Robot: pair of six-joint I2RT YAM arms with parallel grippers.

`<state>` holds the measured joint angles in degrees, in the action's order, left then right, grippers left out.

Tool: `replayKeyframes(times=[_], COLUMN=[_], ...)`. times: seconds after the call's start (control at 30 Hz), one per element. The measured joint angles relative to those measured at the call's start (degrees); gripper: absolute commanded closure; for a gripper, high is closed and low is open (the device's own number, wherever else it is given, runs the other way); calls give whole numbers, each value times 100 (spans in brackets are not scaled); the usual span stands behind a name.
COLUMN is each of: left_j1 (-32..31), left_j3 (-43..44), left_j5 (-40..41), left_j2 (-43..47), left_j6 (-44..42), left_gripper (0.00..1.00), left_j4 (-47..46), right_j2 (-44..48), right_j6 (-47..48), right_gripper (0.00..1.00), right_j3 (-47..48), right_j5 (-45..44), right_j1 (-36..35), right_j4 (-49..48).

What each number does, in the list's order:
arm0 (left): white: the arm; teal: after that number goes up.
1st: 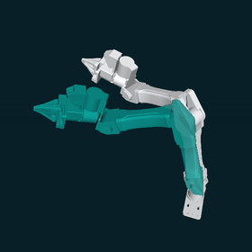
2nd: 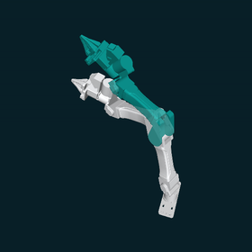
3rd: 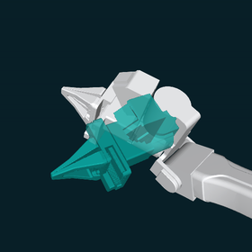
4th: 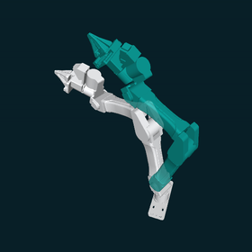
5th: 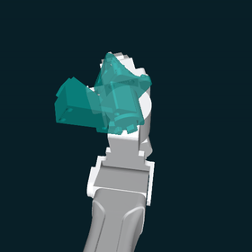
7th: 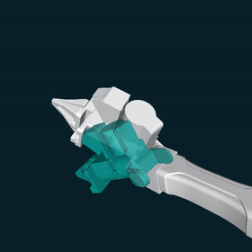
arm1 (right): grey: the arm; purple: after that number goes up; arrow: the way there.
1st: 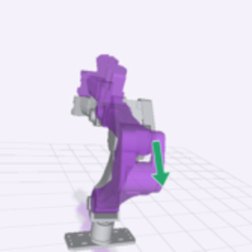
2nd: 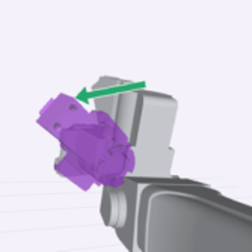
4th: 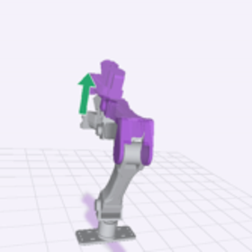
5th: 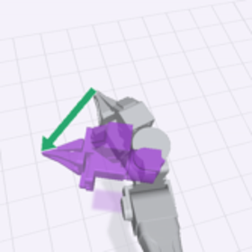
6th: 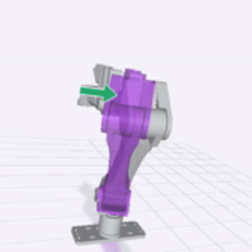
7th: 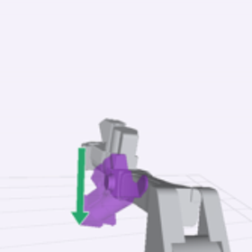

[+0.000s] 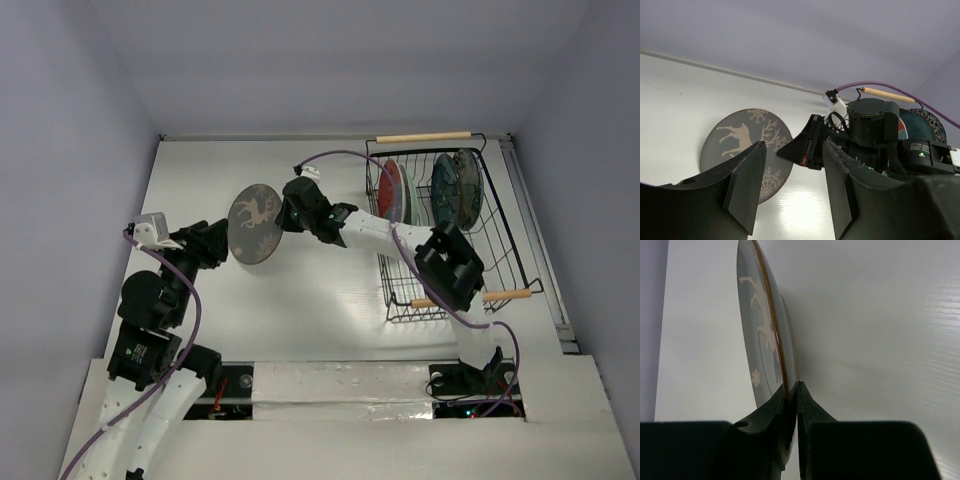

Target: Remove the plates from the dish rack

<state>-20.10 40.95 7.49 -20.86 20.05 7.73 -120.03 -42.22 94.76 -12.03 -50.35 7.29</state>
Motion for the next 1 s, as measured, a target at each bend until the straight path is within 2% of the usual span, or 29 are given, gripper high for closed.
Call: replayKeyframes(times=[0.23,0.47,0.5,0.57,0.7,0.83,0.87,1.0], left_j1=[0,0,0,0,0,0,0,0], left_j3=[0,0,0,0,0,0,0,0], left_j5=[0,-17,-17,-22,-39,-46,-50,-57], left_j2=[-2,-2,-2,-2,-2,-4,-7,-7], left_j6=[2,2,2,2,2,2,2,2], left_gripper=[53,53,53,53,53,53,53,52], left_j4=[0,0,0,0,0,0,0,0], right_j2=[-74,-280,-302,-332,-474,-592,-595,-463], right_j6=[-232,-450,-468,-474,-457,-407,-387,-273], right_gripper=[73,71,66,63,47,37,31,15], right_j3=[-133,-343,-343,-343,-343,-343,-343,-348], right_j5=[-205,-315,-315,-319,-337,-341,-339,-345], right_j1=[4,48,55,52,50,50,50,50], right_j4=[-48,-125,-144,-138,-74,79,111,127])
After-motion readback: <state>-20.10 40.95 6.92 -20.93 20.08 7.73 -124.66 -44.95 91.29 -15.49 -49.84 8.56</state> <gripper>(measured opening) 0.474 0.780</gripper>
